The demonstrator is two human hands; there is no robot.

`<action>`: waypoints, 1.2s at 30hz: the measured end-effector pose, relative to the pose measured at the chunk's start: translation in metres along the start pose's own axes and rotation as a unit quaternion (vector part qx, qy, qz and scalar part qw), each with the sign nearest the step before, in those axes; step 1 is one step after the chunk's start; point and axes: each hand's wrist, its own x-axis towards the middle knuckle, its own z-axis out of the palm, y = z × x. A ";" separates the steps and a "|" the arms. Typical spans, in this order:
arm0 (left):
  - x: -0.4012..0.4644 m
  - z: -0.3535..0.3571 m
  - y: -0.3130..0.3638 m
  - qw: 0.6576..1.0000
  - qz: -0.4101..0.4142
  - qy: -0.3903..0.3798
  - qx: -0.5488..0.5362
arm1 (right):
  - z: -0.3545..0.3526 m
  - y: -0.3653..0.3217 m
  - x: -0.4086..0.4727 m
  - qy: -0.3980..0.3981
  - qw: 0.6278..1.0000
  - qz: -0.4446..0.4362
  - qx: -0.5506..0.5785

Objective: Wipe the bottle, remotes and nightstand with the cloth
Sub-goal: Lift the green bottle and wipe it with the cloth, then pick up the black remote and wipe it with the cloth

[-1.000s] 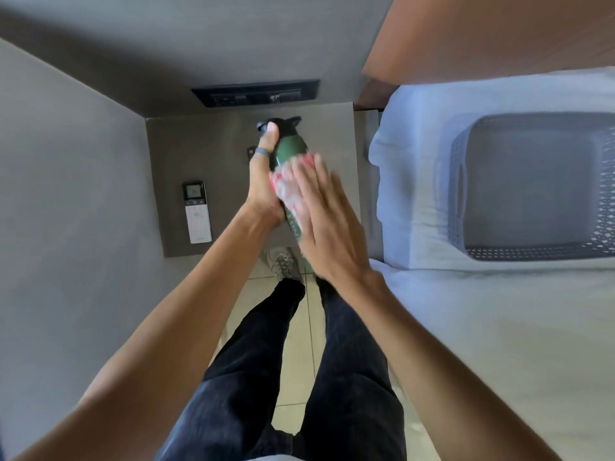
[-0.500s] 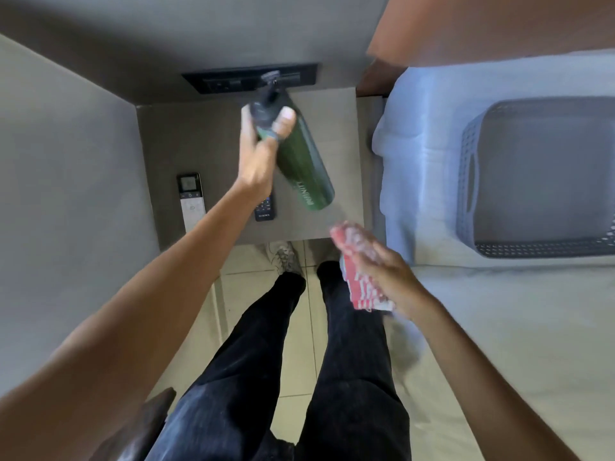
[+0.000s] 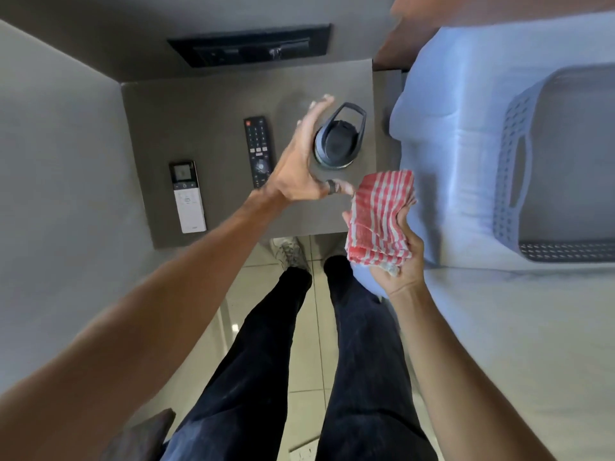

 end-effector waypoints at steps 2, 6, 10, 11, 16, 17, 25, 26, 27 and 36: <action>-0.019 0.000 -0.009 0.997 -0.073 0.036 -0.005 | -0.001 0.001 -0.004 0.014 1.000 0.002 0.020; -0.063 0.014 -0.040 0.896 -0.401 0.186 0.037 | -0.010 0.008 -0.011 0.023 0.999 0.016 0.034; -0.068 0.024 -0.080 0.790 -0.584 0.161 0.096 | -0.025 0.018 -0.011 0.021 0.997 0.068 0.007; -0.064 0.024 -0.086 0.798 -0.577 0.151 0.091 | -0.025 0.021 -0.010 0.024 0.996 0.082 0.005; -0.064 0.010 -0.083 0.842 -0.518 0.129 0.069 | -0.004 0.030 -0.004 0.008 0.986 0.161 -0.040; -0.067 0.006 -0.074 0.853 -0.501 0.132 0.055 | 0.005 0.031 -0.005 0.004 0.983 0.178 -0.049; -0.125 -0.061 0.062 0.912 -0.358 0.198 -0.024 | 0.133 0.041 -0.034 0.010 0.930 0.059 -0.363; -0.129 -0.070 0.077 0.915 -0.350 0.200 -0.030 | 0.153 0.041 -0.039 0.013 0.894 -0.023 -0.448; -0.131 -0.077 0.090 0.917 -0.343 0.198 -0.045 | 0.167 0.041 -0.039 0.012 0.843 -0.123 -0.523; -0.126 -0.113 0.129 0.939 -0.265 0.217 -0.026 | 0.231 0.054 0.002 -0.129 0.438 -0.382 -0.803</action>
